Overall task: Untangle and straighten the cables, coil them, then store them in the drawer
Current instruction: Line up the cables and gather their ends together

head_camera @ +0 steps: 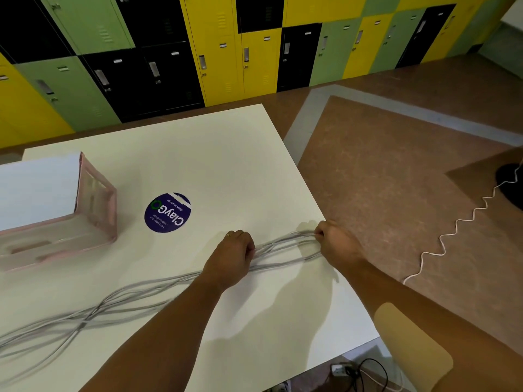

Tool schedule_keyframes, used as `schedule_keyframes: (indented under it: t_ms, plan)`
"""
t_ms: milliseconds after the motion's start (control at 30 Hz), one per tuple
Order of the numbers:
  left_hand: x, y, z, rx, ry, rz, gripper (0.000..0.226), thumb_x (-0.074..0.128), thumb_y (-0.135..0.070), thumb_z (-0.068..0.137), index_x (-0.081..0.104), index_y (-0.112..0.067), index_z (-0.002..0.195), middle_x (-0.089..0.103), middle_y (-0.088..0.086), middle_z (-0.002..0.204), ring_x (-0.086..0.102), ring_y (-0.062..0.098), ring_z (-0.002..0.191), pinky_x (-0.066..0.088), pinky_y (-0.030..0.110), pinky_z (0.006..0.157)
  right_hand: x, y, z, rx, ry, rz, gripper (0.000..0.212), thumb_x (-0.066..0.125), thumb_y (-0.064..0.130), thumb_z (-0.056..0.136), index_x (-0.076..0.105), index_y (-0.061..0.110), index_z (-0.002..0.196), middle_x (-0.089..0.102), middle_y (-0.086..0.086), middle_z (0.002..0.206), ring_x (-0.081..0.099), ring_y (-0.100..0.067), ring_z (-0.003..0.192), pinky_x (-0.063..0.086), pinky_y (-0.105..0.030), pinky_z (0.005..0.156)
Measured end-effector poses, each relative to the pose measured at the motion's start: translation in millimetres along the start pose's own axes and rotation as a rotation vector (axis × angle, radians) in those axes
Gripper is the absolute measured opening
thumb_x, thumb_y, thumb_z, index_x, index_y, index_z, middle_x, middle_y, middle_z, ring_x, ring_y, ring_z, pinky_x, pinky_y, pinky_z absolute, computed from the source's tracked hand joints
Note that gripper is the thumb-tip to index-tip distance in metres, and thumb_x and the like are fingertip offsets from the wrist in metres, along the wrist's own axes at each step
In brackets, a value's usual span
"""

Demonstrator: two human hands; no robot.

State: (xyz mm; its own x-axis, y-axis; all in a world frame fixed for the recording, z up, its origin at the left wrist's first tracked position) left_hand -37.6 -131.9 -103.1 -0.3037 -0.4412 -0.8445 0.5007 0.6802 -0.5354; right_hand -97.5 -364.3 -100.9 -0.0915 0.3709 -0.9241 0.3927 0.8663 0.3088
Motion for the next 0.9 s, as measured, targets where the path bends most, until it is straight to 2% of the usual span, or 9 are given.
schedule_keyframes:
  t_ms: [100,200,267,333,467,600,733,900]
  plan:
    - [0,3,-2,-0.004,0.000,0.003,0.005,0.056,-0.015,0.093,0.060,-0.014,0.090,0.058,-0.004,0.087,0.048,0.013,0.086,0.042,0.024,0.071,-1,-10,-1,0.039,0.010,0.036,0.013,0.052,0.020,0.097,0.056,0.019,0.084,0.057,0.000,0.089,0.056,-0.022,0.080,0.043,-0.032,0.066]
    - [2,6,-5,-0.019,0.013,-0.004,0.004,0.057,-0.015,0.093,0.060,-0.015,0.090,0.057,-0.006,0.087,0.049,0.013,0.087,0.044,0.025,0.072,-5,-18,-1,0.060,0.034,-0.002,0.026,0.053,0.042,0.098,0.056,0.019,0.084,0.058,0.001,0.083,0.055,-0.019,0.078,0.040,-0.032,0.064]
    - [5,5,-6,-0.016,0.022,-0.003,0.004,0.057,-0.014,0.093,0.060,-0.015,0.090,0.056,-0.006,0.087,0.048,0.013,0.087,0.044,0.026,0.072,-10,-19,1,0.039,0.005,-0.031,0.022,0.052,0.036,0.100,0.059,0.018,0.089,0.060,-0.001,0.089,0.055,-0.019,0.079,0.043,-0.032,0.068]
    - [6,5,-6,-0.024,0.022,-0.003,0.004,0.057,-0.013,0.093,0.060,-0.015,0.090,0.056,-0.006,0.087,0.048,0.013,0.086,0.044,0.026,0.071,-12,-21,4,0.012,-0.030,-0.035,0.015,0.050,0.020,0.100,0.064,0.017,0.097,0.061,-0.005,0.101,0.054,-0.019,0.084,0.046,-0.033,0.074]
    - [7,10,-6,-0.038,0.032,0.011,0.005,0.057,-0.013,0.092,0.060,-0.017,0.090,0.056,-0.006,0.088,0.048,0.014,0.086,0.044,0.026,0.072,-9,-33,9,-0.001,-0.018,-0.034,0.033,0.050,0.003,0.096,0.069,0.019,0.117,0.056,-0.007,0.112,0.057,-0.025,0.094,0.040,-0.028,0.075]
    - [9,11,-7,-0.034,0.047,0.027,0.005,0.058,-0.013,0.091,0.062,-0.016,0.091,0.057,-0.005,0.090,0.048,0.014,0.087,0.044,0.026,0.073,-9,-43,11,-0.002,-0.034,-0.035,0.031,0.050,0.010,0.097,0.071,0.022,0.117,0.061,-0.009,0.109,0.061,-0.031,0.100,0.045,-0.033,0.082]
    - [8,12,-8,-0.027,0.052,0.043,0.006,0.059,-0.013,0.086,0.062,-0.017,0.089,0.053,-0.006,0.085,0.048,0.015,0.084,0.047,0.030,0.071,-8,-43,17,-0.028,-0.046,-0.065,0.024,0.051,0.011,0.097,0.073,0.018,0.104,0.060,-0.008,0.096,0.061,-0.031,0.094,0.038,-0.029,0.072]
    - [9,9,-6,-0.016,0.060,0.046,0.004,0.060,-0.016,0.079,0.063,-0.019,0.081,0.048,-0.007,0.079,0.047,0.014,0.077,0.048,0.032,0.066,4,-45,17,-0.080,-0.032,-0.116,0.031,0.047,0.014,0.094,0.070,0.017,0.115,0.048,-0.003,0.096,0.049,-0.030,0.097,0.040,-0.033,0.081]
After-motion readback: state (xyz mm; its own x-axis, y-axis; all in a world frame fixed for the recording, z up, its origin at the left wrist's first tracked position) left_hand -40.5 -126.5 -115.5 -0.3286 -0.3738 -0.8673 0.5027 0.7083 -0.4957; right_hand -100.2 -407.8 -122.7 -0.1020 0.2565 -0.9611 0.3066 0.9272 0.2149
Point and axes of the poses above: each hand's wrist, its own z-axis towards the middle knuckle, its own x-axis out of the palm, y = z × x, the point moved 10 cm from there along z, towards the middle knuckle
